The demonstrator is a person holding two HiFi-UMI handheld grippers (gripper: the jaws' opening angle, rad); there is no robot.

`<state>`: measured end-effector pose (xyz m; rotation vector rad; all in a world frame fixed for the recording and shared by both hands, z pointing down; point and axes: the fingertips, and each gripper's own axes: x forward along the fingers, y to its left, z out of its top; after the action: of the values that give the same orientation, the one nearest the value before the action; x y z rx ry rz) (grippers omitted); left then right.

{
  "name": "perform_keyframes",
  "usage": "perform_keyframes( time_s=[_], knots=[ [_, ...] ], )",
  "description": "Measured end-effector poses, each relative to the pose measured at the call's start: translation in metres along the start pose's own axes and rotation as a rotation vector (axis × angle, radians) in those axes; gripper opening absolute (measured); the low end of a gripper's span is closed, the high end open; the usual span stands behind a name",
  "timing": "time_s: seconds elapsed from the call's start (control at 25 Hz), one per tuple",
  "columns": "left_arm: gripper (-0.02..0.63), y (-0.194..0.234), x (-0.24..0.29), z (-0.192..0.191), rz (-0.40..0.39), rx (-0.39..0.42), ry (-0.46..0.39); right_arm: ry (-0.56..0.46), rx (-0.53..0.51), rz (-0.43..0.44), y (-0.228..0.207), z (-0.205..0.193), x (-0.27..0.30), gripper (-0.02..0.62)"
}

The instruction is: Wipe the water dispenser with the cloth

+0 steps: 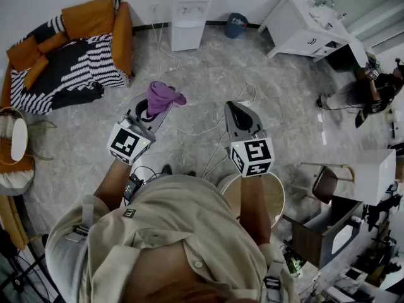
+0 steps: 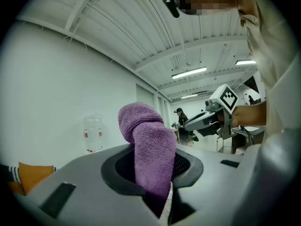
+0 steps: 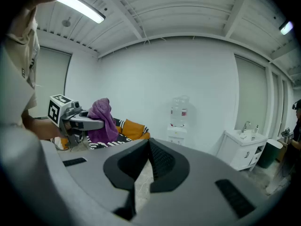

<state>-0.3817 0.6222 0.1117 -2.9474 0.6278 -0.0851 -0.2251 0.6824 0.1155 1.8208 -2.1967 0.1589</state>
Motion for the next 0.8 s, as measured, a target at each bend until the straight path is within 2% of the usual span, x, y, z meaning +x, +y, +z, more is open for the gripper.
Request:
perform_keyframes(
  time_s=[0.36,0.52,0.64,0.8],
  knots=[
    [0.12,0.029,-0.009,-0.005,-0.001,0.003,-0.003,-0.012,0.008,-0.023,0.009,0.005,0.023,0.023],
    [0.12,0.036,-0.004,-0.008,0.005,-0.002,0.013,-0.032,0.051,-0.012,0.003,0.005,0.03,0.025],
    [0.12,0.039,0.011,-0.012,0.017,-0.028,0.042,-0.044,0.087,0.0,-0.015,0.004,0.039,0.028],
    [0.12,0.042,0.048,-0.013,0.046,0.011,0.041,-0.041,0.104,0.012,-0.06,-0.002,0.055,0.028]
  ],
)
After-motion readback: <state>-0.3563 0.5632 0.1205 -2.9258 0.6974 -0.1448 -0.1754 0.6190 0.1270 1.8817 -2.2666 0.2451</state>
